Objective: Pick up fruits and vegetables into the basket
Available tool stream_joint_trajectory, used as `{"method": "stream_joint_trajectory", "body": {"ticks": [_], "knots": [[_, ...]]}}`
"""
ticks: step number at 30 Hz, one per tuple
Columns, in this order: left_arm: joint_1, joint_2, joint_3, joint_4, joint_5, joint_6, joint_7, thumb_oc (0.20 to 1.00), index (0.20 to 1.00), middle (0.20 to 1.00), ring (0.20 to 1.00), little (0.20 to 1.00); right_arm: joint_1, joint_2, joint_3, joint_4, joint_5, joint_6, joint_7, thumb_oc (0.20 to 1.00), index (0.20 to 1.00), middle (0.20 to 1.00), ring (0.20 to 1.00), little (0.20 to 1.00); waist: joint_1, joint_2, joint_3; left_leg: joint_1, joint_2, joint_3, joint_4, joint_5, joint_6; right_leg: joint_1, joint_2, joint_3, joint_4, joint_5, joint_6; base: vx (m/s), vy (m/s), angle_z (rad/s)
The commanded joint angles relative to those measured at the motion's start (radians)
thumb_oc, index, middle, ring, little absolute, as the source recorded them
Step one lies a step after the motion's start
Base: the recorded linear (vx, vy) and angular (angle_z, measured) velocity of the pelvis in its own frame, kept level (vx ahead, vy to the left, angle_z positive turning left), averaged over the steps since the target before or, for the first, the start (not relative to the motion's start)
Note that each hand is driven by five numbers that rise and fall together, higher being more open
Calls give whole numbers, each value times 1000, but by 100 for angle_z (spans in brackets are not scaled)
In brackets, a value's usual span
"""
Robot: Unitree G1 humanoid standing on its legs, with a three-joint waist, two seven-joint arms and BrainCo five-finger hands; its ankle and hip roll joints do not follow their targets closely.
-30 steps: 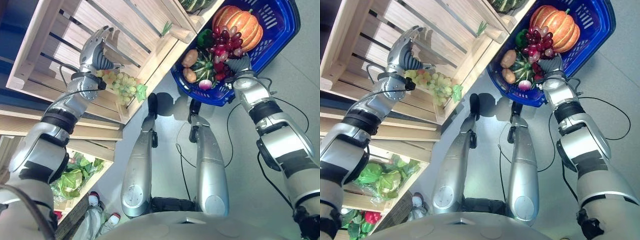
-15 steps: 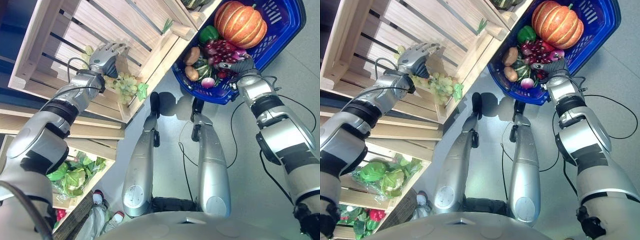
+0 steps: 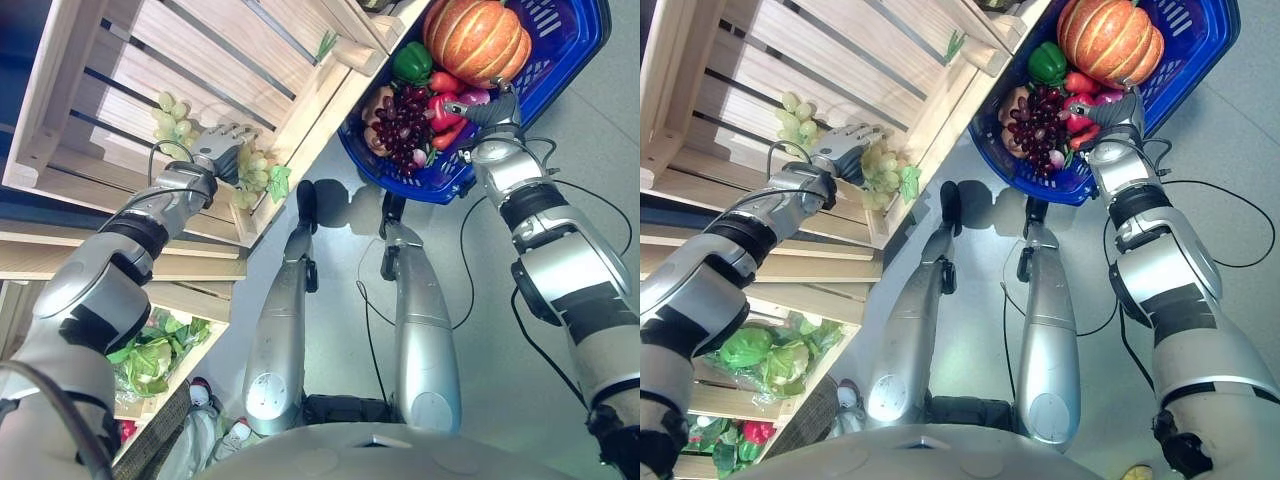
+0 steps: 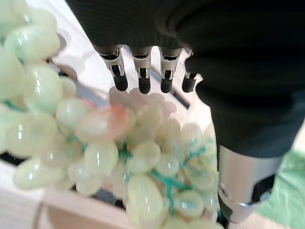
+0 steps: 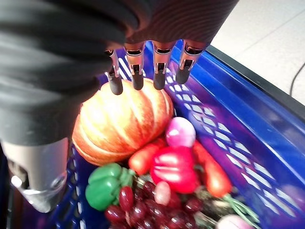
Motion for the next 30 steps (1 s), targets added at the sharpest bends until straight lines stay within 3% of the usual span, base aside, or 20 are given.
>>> {"method": "stream_joint_trajectory", "body": {"ticks": [1, 10, 17, 23, 30], "knots": [[40, -38, 21, 48, 30, 11, -11, 1000, 1000, 1000, 1000, 1000, 8, -17, -22, -29, 2, -64, -71, 1000, 1000, 1000, 1000, 1000, -16, 28, -46, -11, -25, 40, 111, -131, 1, 94, 36, -28, -124, 26, 102, 0, 0, 0], [98, -45, 14, 70, 93, 79, 19, 1000, 1000, 1000, 1000, 1000, 38, -35, -88, -145, 32, -174, -266, 1000, 1000, 1000, 1000, 1000, -27, 10, -46, -23, -22, 34, 115, -140, 2, 90, 44, -19, -133, 28, 107, -2, 2, 0], [155, -59, 42, 135, 149, 159, 162, 1000, 1000, 1000, 1000, 1000, 103, -74, -166, -185, 39, -248, -394, 1000, 1000, 1000, 1000, 1000, -40, -14, -46, -45, -20, 29, 121, -149, 6, 72, 52, -14, -137, 35, 109, -8, 3, -1], [170, -69, 68, 156, 186, 201, 254, 1000, 1000, 1000, 1000, 1000, 180, -97, -218, -171, 41, -268, -437, 1000, 1000, 1000, 1000, 1000, -49, -29, -46, -56, -21, 24, 120, -153, 11, 61, 60, -10, -140, 39, 110, 0, 0, 0], [165, -75, 77, 197, 252, 222, 344, 1000, 1000, 1000, 1000, 1000, 264, -110, -263, -33, 110, -309, -410, 1000, 1000, 1000, 1000, 1000, -54, -50, -46, -66, -19, 15, 125, -159, 16, 55, 65, -12, -144, 45, 111, 2, -40, 1]]}}
